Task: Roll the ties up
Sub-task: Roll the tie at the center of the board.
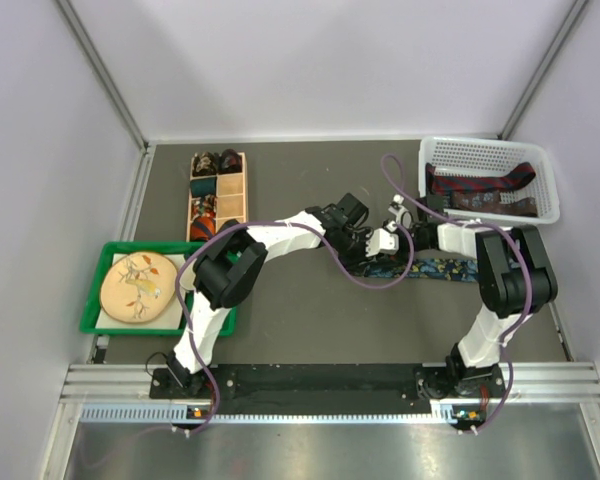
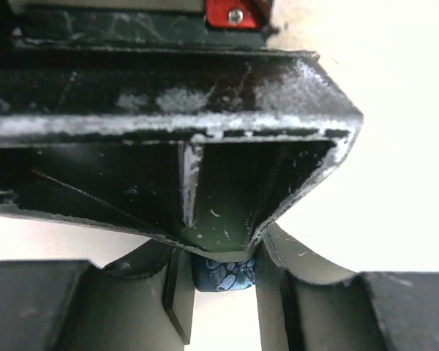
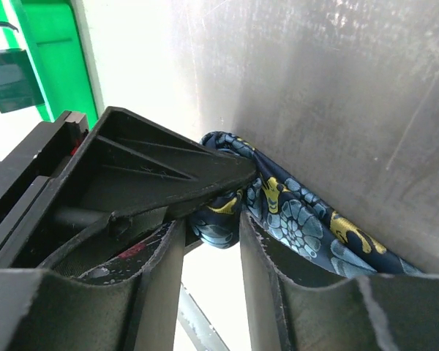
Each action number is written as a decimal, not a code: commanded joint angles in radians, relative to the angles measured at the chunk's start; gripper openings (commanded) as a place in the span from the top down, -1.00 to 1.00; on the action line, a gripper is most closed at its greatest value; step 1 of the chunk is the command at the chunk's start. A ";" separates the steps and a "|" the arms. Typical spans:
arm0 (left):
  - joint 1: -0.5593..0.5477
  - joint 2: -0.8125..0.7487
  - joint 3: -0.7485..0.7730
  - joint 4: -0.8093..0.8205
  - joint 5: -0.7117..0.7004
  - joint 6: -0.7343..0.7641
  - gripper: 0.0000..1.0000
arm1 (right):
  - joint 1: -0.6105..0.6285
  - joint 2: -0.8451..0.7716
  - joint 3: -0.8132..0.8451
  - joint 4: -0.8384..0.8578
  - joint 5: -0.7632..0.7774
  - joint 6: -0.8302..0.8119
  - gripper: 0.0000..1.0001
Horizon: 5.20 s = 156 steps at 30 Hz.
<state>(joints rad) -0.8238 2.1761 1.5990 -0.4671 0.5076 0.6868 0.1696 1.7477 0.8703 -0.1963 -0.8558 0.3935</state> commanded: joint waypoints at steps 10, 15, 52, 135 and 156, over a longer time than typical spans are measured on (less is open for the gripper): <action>0.009 0.120 -0.076 -0.145 -0.132 0.004 -0.12 | 0.021 0.064 0.075 -0.127 0.104 -0.200 1.00; 0.061 0.028 -0.132 -0.015 -0.021 -0.055 -0.41 | 0.016 0.067 0.078 -0.140 0.191 -0.257 1.00; 0.088 0.005 -0.415 0.964 0.330 -0.425 -0.28 | 0.067 0.101 0.208 -0.477 0.610 -0.340 1.00; 0.098 -0.141 -0.404 0.712 0.270 -0.279 -0.66 | 0.042 0.084 0.226 -0.454 0.477 -0.277 1.00; 0.018 -0.079 -0.266 0.305 0.085 -0.067 0.45 | 0.073 0.167 0.269 -0.388 0.302 -0.246 1.00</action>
<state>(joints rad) -0.7982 2.1342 1.3464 0.0471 0.6933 0.4988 0.2131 1.8633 1.1213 -0.6552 -0.5503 0.1570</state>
